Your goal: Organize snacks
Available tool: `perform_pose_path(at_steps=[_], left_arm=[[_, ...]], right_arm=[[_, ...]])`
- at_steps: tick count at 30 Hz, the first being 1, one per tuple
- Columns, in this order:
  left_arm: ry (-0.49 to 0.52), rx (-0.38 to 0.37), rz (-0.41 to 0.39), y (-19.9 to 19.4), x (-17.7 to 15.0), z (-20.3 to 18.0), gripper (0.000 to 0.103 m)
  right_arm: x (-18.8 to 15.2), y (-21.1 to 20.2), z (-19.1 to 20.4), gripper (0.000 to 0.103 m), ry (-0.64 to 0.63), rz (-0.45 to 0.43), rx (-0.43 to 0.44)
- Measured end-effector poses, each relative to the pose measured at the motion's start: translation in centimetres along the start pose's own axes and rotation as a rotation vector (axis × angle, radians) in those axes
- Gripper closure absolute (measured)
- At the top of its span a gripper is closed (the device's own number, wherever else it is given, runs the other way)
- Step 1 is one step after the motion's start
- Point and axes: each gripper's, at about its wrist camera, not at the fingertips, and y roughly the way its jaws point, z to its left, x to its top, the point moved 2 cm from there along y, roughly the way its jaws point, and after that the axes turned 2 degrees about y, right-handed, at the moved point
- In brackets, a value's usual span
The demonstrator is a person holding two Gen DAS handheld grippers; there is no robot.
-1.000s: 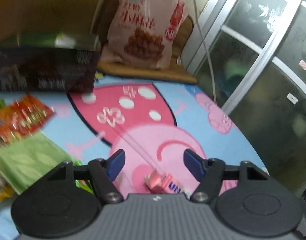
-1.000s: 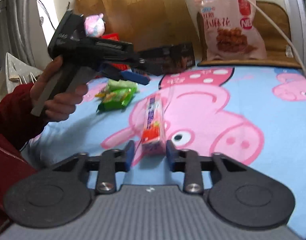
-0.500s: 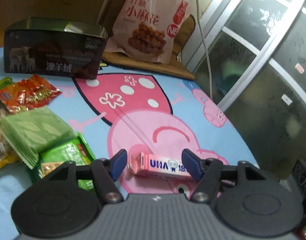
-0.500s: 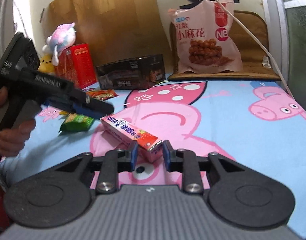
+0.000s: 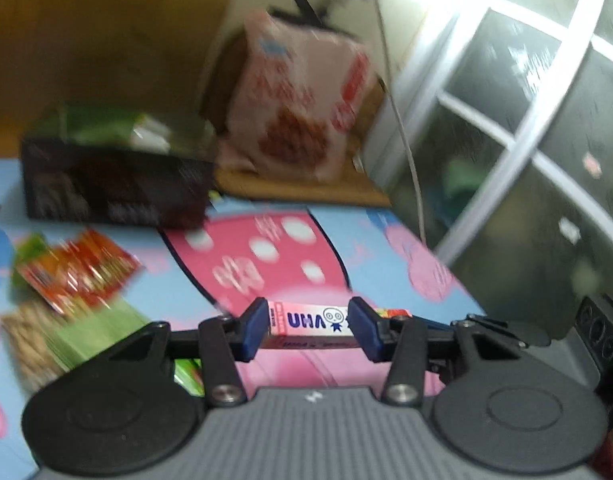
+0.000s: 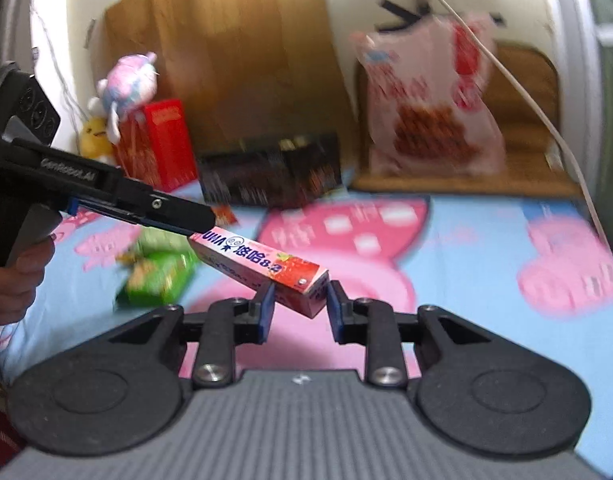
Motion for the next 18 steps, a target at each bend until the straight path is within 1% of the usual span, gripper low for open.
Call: perform_pose_path(at_steps=[3, 6, 10, 13, 16, 18], left_arm=[[-0.032, 0.028, -0.055, -0.9, 2.1, 2.0, 0.059], [-0.046, 0.069, -0.115, -1.5, 4.5, 3.8, 0.059], [-0.064, 0.145, -0.191, -1.6, 8.1, 6.8, 0.058], [-0.103, 0.182, -0.205, -0.3, 10.4, 9.5, 0.058], [-0.146, 0.203, -0.201, 1.4, 11.8, 12.0, 0.058], [-0.166, 0.216, -0.198, 2.4, 12.1, 13.4, 0.058]], right_arm=[[2.4, 2.3, 0.7, 0.072, -0.032, -0.033, 0.027], [4.7, 5.3, 1.3, 0.072, -0.067, -0.048, 0.051], [7.8, 9.8, 2.3, 0.072, -0.107, -0.066, 0.078], [9.3, 13.4, 2.4, 0.072, -0.114, -0.068, 0.079], [10.2, 16.5, 1.8, 0.072, -0.080, -0.048, 0.074], [10.4, 18.1, 1.4, 0.072, -0.051, -0.036, 0.079]])
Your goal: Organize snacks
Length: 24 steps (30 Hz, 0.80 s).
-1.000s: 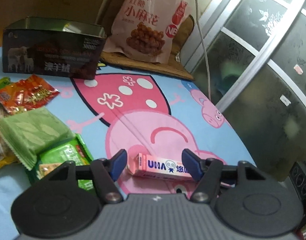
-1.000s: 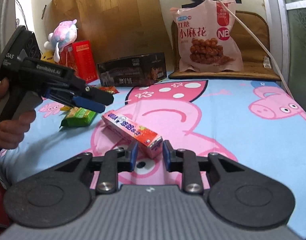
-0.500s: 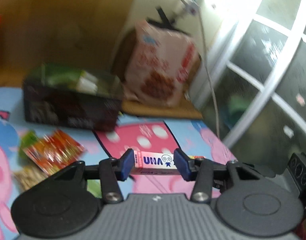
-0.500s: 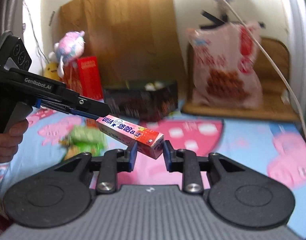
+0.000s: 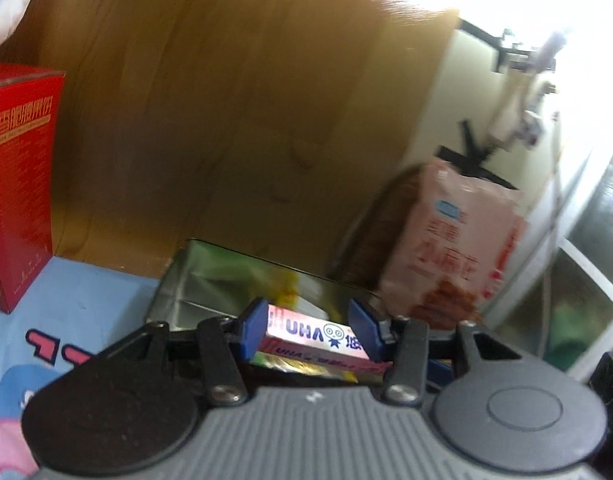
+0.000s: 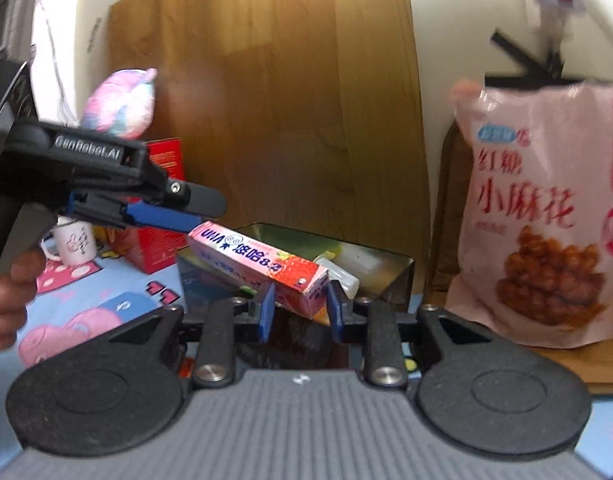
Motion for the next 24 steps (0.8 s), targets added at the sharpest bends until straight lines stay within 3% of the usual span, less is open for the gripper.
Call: perform_pose_path(at_steps=[5, 6, 8, 12, 16, 20, 21, 24], left_arm=[[-0.040, 0.056, 0.006, 2.4, 0.1, 2.1, 0.055], [-0.038, 0.062, 0.003, 2.5, 0.1, 2.3, 0.053], [-0.024, 0.096, -0.027, 2.1, 0.1, 2.6, 0.050], [-0.018, 0.241, -0.093, 1.5, 0.4, 4.1, 0.041], [-0.058, 0.259, -0.020, 2.6, -0.5, 5.6, 0.045], [-0.080, 0.231, 0.026, 2.7, -2.1, 5.6, 0.050], [-0.067, 0.247, 0.025, 2.6, -2.4, 5.2, 0.050], [-0.051, 0.234, 0.035, 2.3, -2.9, 4.3, 0.050]], right_arm=[[-0.5, 2.8, 0.1, 0.070, -0.011, 0.027, -0.006], [-0.4, 2.9, 0.1, 0.064, -0.013, 0.020, -0.006], [-0.3, 2.1, -0.3, 0.053, 0.021, -0.016, -0.023], [-0.4, -0.7, -1.8, 0.051, 0.121, -0.060, -0.047], [-1.5, -3.3, -1.8, 0.044, 0.146, -0.040, -0.033], [-2.5, -3.3, -1.3, 0.047, 0.107, 0.021, -0.027], [-2.6, -2.7, -1.2, 0.060, 0.089, 0.037, -0.045], [-2.8, -1.4, -1.7, 0.067, 0.103, 0.052, -0.082]])
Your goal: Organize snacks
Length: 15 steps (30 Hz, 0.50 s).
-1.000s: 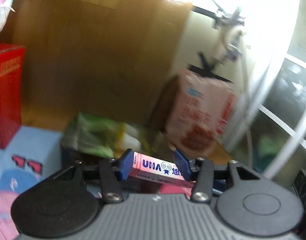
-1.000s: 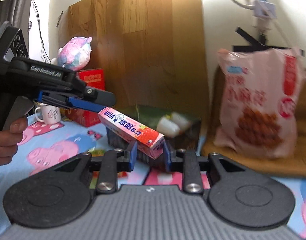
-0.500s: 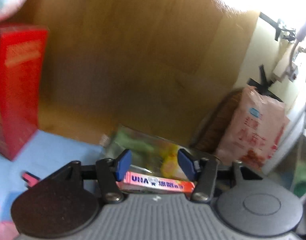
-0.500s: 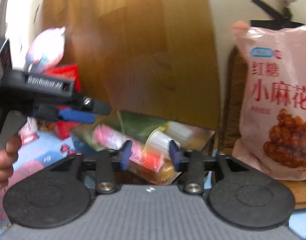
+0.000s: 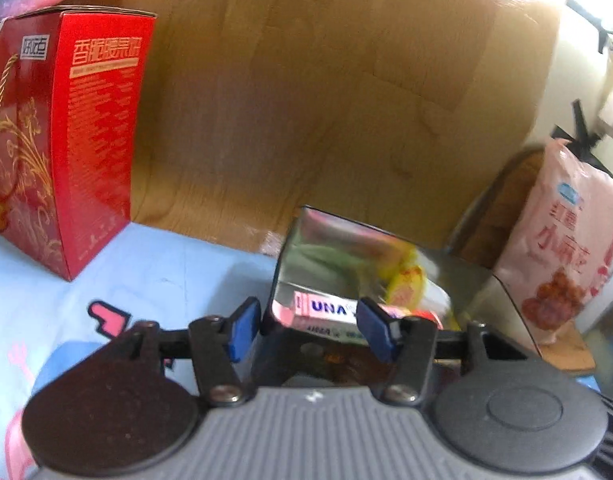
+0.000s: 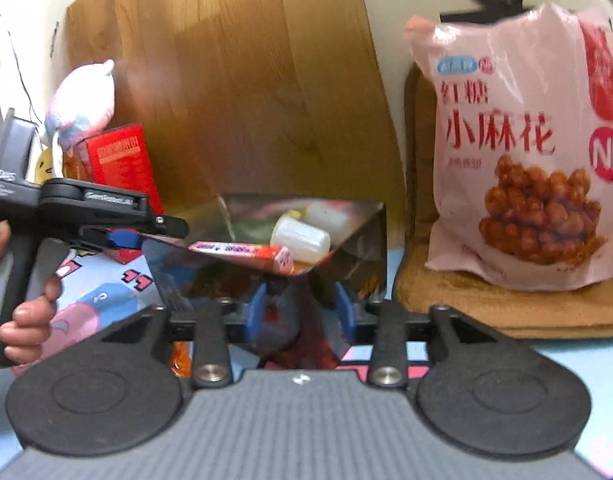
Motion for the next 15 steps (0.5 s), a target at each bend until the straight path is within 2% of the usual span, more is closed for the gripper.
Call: perform_pose_path(at_steps=[3, 5, 8, 10, 12, 15], left_arm=[[-0.031, -0.047, 0.007, -0.7, -0.5, -0.2, 0.049], [-0.034, -0.050, -0.012, -1.6, -0.8, -0.2, 0.047], [-0.033, -0.041, -0.048, -3.6, -1.6, 0.1, 0.041], [-0.022, -0.028, -0.050, -4.4, -2.6, 0.7, 0.039], [-0.007, -0.025, -0.008, -4.4, -4.0, 1.1, 0.040], [-0.004, -0.039, 0.081, -4.1, -6.6, 1.1, 0.047]], right_arm=[[-0.1, 0.6, -0.8, 0.067, -0.013, -0.015, -0.073], [0.1, -0.1, -1.4, 0.066, 0.040, -0.024, -0.042], [0.7, -1.7, -1.0, 0.066, 0.043, -0.075, -0.042], [0.7, -2.2, -0.9, 0.066, 0.077, -0.071, -0.007], [0.2, -2.0, -0.8, 0.065, 0.139, -0.023, 0.060], [-1.5, -0.2, 0.4, 0.065, 0.209, 0.117, 0.194]])
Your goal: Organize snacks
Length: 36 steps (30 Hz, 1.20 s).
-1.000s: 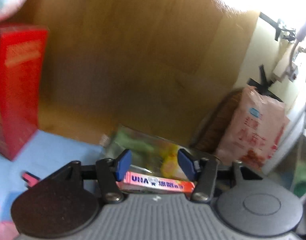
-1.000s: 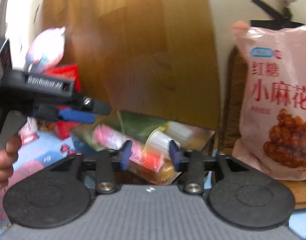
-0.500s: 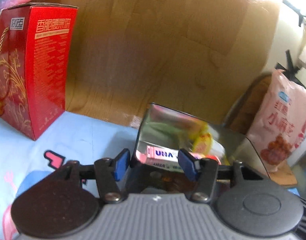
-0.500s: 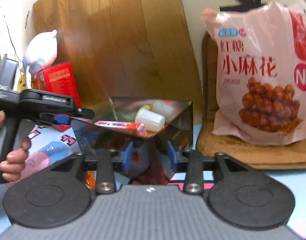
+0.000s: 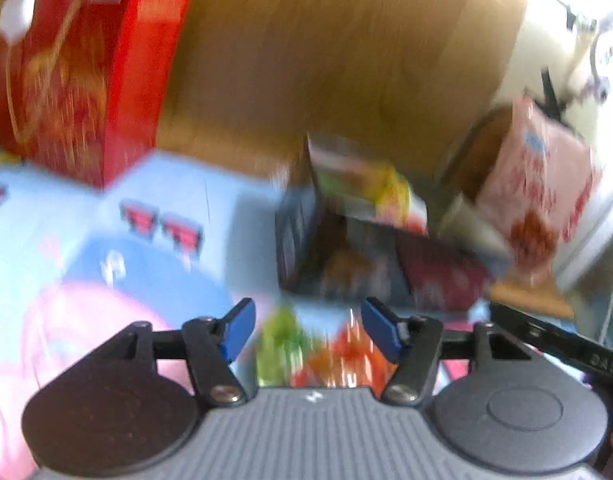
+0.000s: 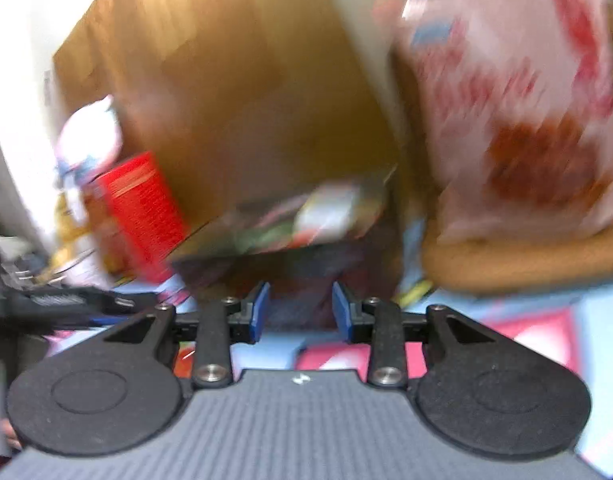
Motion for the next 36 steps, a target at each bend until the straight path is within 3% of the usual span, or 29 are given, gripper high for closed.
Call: perform_pose_path(at_steps=[1, 2, 6, 9, 11, 13, 20, 26, 28, 30, 34, 36], left_arm=[[0.015, 0.009, 0.009, -0.3, -0.9, -0.2, 0.054], [0.034, -0.006, 0.035, -0.4, -1.9, -0.6, 0.054], [0.120, 0.025, 0.004, -3.0, -4.9, -1.7, 0.062], [0.091, 0.029, 0.004, -5.2, -6.4, -0.7, 0.074], [0.060, 0.031, -0.003, -6.9, -7.4, 0.6, 0.072], [0.029, 0.040, -0.015, -8.7, -8.4, 1.8, 0.070], [-0.052, 0.033, -0.045, -12.0, -9.3, 4.7, 0.065], [-0.083, -0.007, -0.054, -11.8, -9.1, 4.7, 0.064], [-0.076, -0.017, -0.044, -11.5, -9.3, 4.3, 0.064], [-0.066, -0.020, -0.036, -11.4, -9.7, 3.8, 0.064], [-0.054, -0.059, -0.012, -11.7, -10.7, 2.8, 0.064], [-0.049, -0.090, 0.001, -12.0, -11.3, 2.2, 0.062]], right_arm=[[-0.7, 0.7, 0.5, 0.065, -0.003, 0.042, 0.015], [-1.3, 1.2, 1.2, 0.065, -0.026, 0.077, 0.022], [-3.9, 2.9, 5.5, 0.065, -0.203, 0.159, 0.039], [-5.1, 3.6, 8.4, 0.075, -0.247, 0.221, 0.120], [-5.9, 4.1, 9.7, 0.075, -0.258, 0.258, 0.194], [-6.3, 3.7, 11.1, 0.070, -0.304, 0.252, 0.207], [-6.5, -1.9, 13.7, 0.070, -0.353, 0.115, 0.232], [-11.8, -5.4, 15.1, 0.070, -0.425, 0.208, 0.294], [-13.7, -5.7, 15.5, 0.070, -0.460, 0.248, 0.271], [-14.5, -5.4, 14.9, 0.072, -0.482, 0.243, 0.193], [-12.3, -5.9, 11.9, 0.070, -0.365, 0.156, 0.058], [-11.6, -6.2, 11.7, 0.063, -0.338, 0.138, 0.066]])
